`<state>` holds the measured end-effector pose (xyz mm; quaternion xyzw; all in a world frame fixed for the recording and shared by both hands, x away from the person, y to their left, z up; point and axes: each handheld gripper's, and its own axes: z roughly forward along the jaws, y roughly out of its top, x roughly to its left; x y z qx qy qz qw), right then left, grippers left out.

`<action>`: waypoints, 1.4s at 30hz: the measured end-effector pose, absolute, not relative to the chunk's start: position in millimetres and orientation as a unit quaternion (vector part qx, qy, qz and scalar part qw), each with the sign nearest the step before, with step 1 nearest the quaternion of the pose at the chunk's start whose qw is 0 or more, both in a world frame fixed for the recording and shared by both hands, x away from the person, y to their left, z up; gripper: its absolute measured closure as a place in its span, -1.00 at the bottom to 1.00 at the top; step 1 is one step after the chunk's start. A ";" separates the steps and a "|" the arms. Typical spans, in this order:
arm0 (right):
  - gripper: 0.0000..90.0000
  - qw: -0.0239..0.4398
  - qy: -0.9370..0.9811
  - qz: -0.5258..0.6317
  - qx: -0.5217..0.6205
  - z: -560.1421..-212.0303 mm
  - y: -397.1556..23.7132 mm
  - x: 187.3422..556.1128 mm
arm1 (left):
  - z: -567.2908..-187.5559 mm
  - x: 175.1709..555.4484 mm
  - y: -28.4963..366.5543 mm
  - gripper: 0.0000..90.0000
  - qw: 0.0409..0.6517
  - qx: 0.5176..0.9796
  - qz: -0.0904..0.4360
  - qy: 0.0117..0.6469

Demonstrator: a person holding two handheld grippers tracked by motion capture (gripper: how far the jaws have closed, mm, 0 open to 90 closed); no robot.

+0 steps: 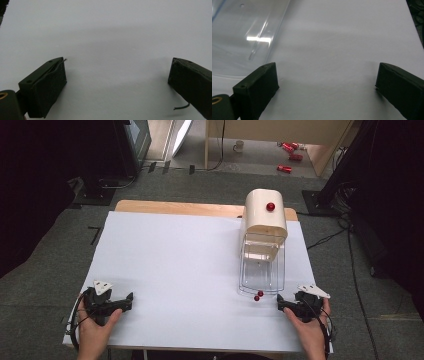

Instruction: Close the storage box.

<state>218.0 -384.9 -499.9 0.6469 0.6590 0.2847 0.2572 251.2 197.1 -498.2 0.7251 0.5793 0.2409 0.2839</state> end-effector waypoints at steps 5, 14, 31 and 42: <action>-0.91 0.255 0.657 0.297 0.645 -493.5 -376.5 210.7 | -498.1 251.1 197.1 -0.97 0.283 0.725 0.241 0.579; -0.87 0.259 0.665 0.303 0.631 -480.5 -358.5 197.6 | -498.2 251.2 197.1 -0.97 0.284 0.725 0.241 0.579; -0.58 0.257 0.676 0.347 0.597 -459.0 -314.0 182.8 | -498.2 251.2 197.1 -0.97 0.284 0.725 0.241 0.579; -0.18 0.275 0.666 0.363 0.591 -451.3 -295.4 175.3 | -498.2 251.2 197.1 -0.97 0.283 0.726 0.241 0.579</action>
